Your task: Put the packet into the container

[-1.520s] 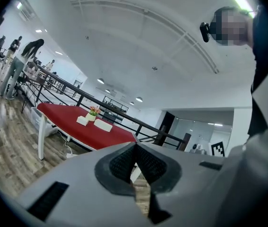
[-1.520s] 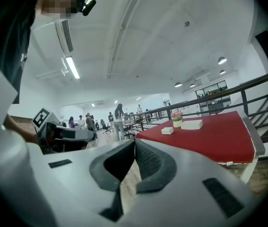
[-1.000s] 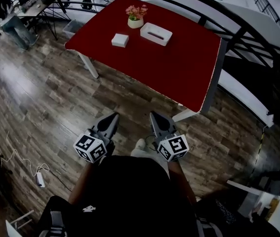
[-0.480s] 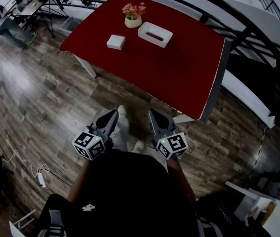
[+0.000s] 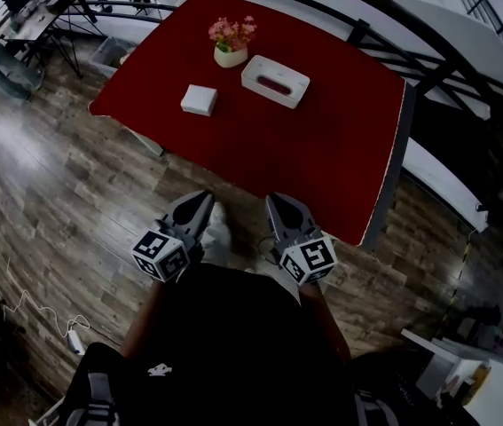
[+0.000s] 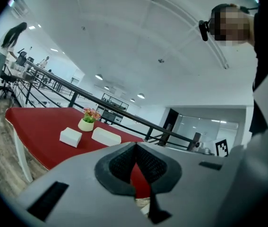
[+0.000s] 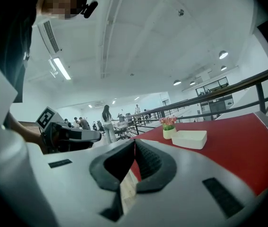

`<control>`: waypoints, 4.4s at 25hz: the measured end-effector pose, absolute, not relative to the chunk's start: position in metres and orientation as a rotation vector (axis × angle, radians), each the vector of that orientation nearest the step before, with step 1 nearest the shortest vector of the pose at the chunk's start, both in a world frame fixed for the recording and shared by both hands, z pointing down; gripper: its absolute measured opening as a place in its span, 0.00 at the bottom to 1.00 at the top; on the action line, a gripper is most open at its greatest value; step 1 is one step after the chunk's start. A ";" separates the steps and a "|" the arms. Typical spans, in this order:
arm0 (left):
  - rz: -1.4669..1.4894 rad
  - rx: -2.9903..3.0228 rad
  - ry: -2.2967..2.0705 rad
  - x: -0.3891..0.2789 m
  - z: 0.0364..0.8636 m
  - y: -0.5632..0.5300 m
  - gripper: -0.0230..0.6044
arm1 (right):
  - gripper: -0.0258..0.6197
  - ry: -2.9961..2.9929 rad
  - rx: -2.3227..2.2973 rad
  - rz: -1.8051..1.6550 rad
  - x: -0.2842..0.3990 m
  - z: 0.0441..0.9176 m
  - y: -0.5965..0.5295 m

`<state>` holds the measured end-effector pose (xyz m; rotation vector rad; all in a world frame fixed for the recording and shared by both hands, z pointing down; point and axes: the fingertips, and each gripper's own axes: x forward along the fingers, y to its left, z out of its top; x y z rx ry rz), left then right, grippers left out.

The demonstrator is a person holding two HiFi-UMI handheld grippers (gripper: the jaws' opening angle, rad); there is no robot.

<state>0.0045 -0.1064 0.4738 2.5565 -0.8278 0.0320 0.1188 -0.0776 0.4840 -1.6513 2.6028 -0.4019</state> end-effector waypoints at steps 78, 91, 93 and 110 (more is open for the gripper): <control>0.047 2.295 -1.178 -0.068 0.500 -0.362 0.05 | 0.75 4.021 -0.862 -0.596 -0.004 0.708 -0.454; 0.051 2.337 -1.097 -0.049 0.500 -0.367 0.05 | 0.69 4.030 -0.893 -0.424 0.016 0.678 -0.453; 0.053 2.355 -1.059 -0.037 0.500 -0.369 0.05 | 0.69 4.002 -0.927 -0.425 0.025 0.668 -0.454; 0.045 2.512 -0.777 0.060 0.492 -0.381 0.05 | 0.69 3.796 -1.464 -0.460 0.172 0.609 -0.470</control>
